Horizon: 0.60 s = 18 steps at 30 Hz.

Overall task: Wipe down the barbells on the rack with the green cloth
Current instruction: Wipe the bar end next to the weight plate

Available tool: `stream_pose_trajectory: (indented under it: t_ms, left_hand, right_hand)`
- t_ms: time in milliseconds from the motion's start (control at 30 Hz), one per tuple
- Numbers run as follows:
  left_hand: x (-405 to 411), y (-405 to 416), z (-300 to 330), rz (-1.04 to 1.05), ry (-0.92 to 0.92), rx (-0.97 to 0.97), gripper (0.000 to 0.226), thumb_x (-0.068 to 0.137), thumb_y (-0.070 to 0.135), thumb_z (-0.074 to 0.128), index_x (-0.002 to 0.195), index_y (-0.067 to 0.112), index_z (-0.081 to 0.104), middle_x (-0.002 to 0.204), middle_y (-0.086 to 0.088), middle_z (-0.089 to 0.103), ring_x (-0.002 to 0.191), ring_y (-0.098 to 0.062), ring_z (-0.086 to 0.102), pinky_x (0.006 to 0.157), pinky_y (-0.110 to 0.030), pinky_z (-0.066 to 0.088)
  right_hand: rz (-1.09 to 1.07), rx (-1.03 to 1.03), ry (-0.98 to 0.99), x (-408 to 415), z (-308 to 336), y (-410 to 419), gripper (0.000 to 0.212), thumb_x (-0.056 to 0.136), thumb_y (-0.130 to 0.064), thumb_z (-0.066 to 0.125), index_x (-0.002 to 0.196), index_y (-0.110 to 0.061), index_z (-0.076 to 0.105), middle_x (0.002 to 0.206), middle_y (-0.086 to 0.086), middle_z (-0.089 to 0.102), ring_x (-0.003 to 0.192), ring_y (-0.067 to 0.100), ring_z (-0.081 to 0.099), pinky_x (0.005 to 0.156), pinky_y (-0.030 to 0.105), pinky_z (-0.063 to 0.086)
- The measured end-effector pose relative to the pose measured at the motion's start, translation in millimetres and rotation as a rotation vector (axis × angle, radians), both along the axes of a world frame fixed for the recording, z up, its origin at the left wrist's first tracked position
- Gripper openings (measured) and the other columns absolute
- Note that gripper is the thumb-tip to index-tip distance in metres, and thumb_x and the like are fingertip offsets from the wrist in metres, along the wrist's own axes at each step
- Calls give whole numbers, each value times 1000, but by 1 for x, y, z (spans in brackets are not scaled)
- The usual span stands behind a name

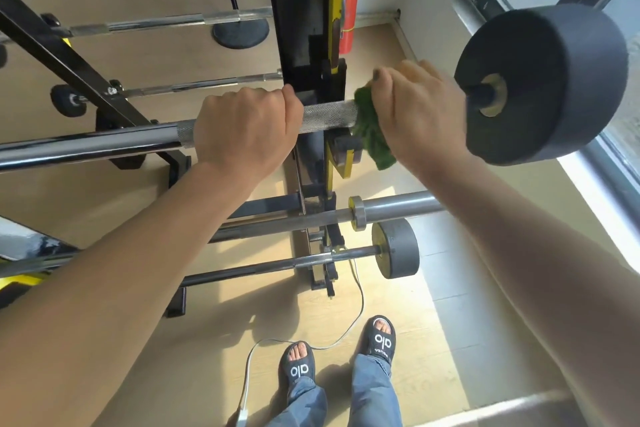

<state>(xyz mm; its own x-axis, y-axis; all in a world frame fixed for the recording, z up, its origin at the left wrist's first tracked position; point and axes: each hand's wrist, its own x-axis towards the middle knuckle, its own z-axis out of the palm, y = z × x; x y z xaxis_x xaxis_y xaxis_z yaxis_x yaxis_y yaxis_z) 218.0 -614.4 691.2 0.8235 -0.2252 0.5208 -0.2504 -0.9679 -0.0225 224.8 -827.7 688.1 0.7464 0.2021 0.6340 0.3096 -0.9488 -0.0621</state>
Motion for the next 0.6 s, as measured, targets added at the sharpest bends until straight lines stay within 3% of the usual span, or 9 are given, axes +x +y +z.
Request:
stream_pose_trajectory:
  t_ms: [100, 167, 233, 300, 400, 433, 533, 600]
  left_hand:
    - [-4, 5, -1, -21, -15, -11, 65, 107, 37, 26, 70, 5, 68, 56, -10, 59, 46, -25, 52, 52, -25, 36]
    - [-7, 6, -1, -55, -21, -24, 61, 107, 38, 24, 84, 5, 70, 69, -12, 67, 56, -27, 60, 54, -28, 41]
    - [-10, 7, -2, -93, -64, -75, 48, 107, 34, 26, 101, 5, 64, 90, -14, 68, 75, -29, 63, 66, -37, 46]
    - [-23, 11, -7, -132, -191, -188, 25, 103, 23, 41, 107, 5, 58, 103, -15, 62, 91, -30, 57, 80, -40, 42]
    - [-63, 17, -40, -219, -321, -243, 18, 91, 9, 56, 108, 6, 51, 104, -16, 58, 92, -32, 53, 80, -44, 37]
    - [-76, 16, -57, -251, -255, -267, 20, 88, 7, 57, 107, 6, 50, 102, -17, 59, 90, -33, 53, 78, -44, 37]
    - [-102, 3, -107, -266, 143, -263, 20, 87, 14, 56, 105, 9, 51, 101, -13, 60, 90, -29, 55, 80, -40, 39]
    - [-106, -10, -132, -220, 371, -205, 18, 90, 22, 57, 105, 12, 54, 101, -6, 58, 88, -25, 57, 78, -36, 43]
  right_hand:
    - [-157, 155, -30, -4, -12, -28, 41, 106, -31, 31, 83, -14, 61, 83, 1, 57, 86, 26, 49, 82, 41, 39]
    - [-234, 234, -32, -5, -24, -29, 42, 106, -34, 30, 90, -15, 64, 93, -2, 60, 96, 18, 46, 97, 43, 37]
    - [-240, 289, -125, -5, -27, -27, 40, 105, -31, 34, 86, -13, 64, 92, -1, 62, 95, 20, 48, 96, 45, 40]
    - [-255, 337, -273, -8, -23, -23, 43, 105, -27, 35, 79, -10, 64, 86, 2, 64, 88, 25, 53, 86, 41, 44]
    - [-272, 560, -367, -27, -17, -18, 43, 104, -18, 36, 71, -7, 61, 75, 4, 59, 76, 25, 51, 76, 28, 42]
    - [-287, 729, -323, -36, -18, -16, 43, 103, -18, 35, 67, -10, 55, 70, 3, 54, 71, 23, 48, 74, 25, 42]
    - [-370, 1252, -23, -62, -40, -10, 47, 102, -35, 29, 60, -18, 40, 61, 0, 44, 61, 18, 44, 62, 35, 43]
    - [-472, 1301, 194, -72, -67, -13, 54, 102, -43, 26, 68, -9, 49, 66, 3, 51, 63, 15, 51, 63, 36, 47]
